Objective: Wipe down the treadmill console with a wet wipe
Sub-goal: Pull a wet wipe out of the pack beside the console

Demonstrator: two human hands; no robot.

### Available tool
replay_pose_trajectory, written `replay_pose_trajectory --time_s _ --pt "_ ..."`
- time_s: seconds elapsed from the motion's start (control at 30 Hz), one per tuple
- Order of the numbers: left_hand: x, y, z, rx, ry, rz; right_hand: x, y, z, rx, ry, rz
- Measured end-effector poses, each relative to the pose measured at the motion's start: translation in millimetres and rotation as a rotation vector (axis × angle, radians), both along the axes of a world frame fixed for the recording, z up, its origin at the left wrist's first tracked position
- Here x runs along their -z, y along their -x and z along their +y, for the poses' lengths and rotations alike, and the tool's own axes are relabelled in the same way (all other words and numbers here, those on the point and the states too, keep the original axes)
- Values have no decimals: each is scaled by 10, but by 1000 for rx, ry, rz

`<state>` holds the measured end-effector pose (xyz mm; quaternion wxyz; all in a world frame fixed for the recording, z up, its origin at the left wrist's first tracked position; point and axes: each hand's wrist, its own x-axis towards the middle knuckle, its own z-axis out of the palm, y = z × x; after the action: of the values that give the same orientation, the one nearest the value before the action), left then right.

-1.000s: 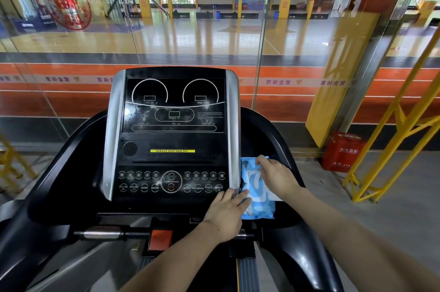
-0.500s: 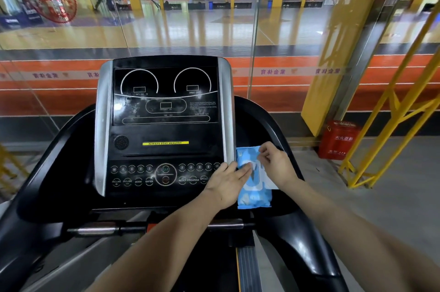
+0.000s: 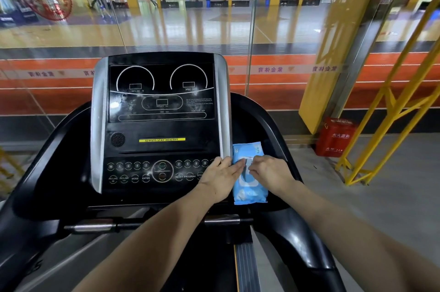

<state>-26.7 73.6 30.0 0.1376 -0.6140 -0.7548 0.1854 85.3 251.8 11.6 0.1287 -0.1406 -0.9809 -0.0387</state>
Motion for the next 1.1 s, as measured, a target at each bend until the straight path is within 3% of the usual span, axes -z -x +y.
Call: replay_pose_trajectory --time_s 0.33,0.73,1.1 --pt "122 -47 -114 -26 -44 -81 -251 89 -37 -18 -181 -283" --pt "217 -148 -158 -85 -106 -209 -344 201 -72 -113 -289 -382" --pt "251 -164 -182 -107 -115 -245 -89 265 73 -231 -299 -340"
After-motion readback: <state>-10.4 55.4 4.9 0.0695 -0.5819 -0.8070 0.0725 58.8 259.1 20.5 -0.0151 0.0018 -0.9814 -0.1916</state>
